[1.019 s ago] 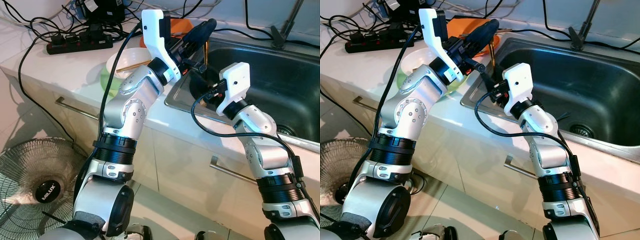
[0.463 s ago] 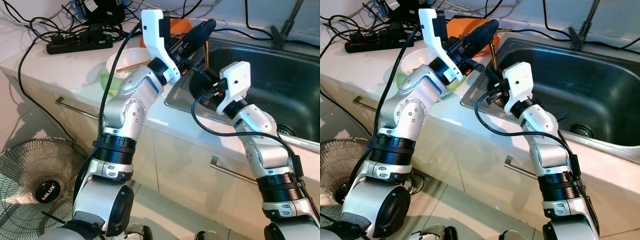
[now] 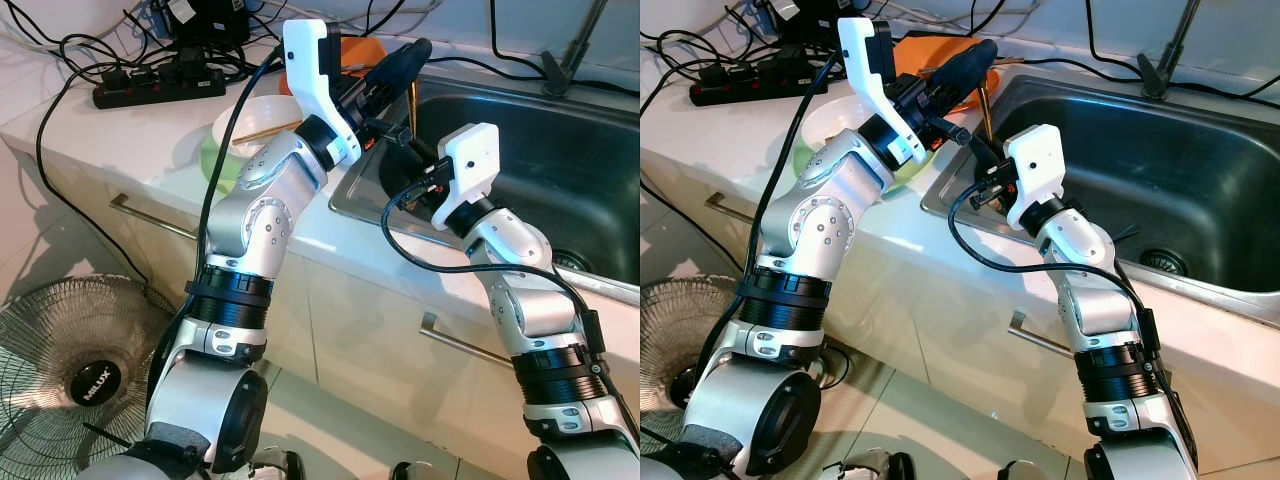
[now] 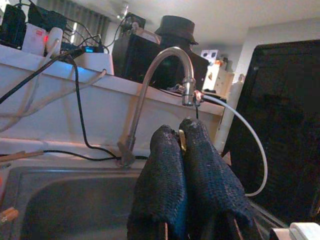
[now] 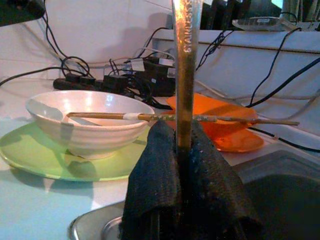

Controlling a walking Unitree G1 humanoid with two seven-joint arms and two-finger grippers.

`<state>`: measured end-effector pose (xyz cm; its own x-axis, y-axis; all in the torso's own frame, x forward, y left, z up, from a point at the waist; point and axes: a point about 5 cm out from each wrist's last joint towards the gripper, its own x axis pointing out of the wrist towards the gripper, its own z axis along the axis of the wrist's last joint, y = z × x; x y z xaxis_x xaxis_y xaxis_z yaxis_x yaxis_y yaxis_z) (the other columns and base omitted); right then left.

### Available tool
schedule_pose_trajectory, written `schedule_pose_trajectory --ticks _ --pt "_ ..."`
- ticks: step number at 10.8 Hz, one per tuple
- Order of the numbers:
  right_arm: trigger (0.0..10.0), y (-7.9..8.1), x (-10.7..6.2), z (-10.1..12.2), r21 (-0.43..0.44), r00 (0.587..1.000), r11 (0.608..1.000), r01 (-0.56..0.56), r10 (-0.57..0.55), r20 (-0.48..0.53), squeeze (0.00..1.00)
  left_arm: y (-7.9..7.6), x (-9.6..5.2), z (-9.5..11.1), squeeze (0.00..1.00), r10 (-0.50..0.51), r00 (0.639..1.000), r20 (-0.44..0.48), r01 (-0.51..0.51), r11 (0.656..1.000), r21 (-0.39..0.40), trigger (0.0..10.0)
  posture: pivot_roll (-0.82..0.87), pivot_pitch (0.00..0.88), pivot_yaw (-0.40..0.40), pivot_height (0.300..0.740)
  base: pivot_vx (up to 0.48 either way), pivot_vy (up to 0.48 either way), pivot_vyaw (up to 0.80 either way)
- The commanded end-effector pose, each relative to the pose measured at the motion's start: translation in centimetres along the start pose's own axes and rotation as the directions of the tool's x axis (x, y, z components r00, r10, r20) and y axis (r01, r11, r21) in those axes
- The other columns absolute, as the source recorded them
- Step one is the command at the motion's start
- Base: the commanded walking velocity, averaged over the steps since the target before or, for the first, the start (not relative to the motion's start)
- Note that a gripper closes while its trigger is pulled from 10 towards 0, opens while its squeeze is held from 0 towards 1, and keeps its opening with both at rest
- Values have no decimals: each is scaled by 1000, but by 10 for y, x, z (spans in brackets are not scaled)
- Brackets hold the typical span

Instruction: Kitchen organization

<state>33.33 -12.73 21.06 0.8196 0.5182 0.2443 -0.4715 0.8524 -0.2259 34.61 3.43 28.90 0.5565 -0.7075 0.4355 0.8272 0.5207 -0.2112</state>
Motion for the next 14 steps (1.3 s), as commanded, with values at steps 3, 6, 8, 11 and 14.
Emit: schedule_pose_trajectory --ticks 3,6,8,11,14 --pt "0 -9 0 -1 3 999 999 40 -39 -9 0 5 -1 8 1000 40 999 35 -41 999 32 10000 -3 61 90 740 0 0 0" --pt "0 -14 0 -2 6 997 997 81 -81 -3 0 4 -1 11 1000 34 998 51 -35 999 20 10000 -4 57 92 740 0 0 0" --pt "0 -34 5 1 11 973 973 231 -231 11 0 5 -4 10 1000 35 998 45 -36 999 18 10000 -4 55 93 740 0 0 0" --pt "0 -49 12 -5 16 951 951 308 -308 -16 0 11 -15 -4 0 81 997 -6 -81 996 31 10000 9 54 90 740 0 0 0" --pt "10000 -74 18 -12 8 897 899 438 -437 -61 0 15 -30 -25 0 133 985 -113 -124 989 84 10000 19 57 90 740 0 0 0"
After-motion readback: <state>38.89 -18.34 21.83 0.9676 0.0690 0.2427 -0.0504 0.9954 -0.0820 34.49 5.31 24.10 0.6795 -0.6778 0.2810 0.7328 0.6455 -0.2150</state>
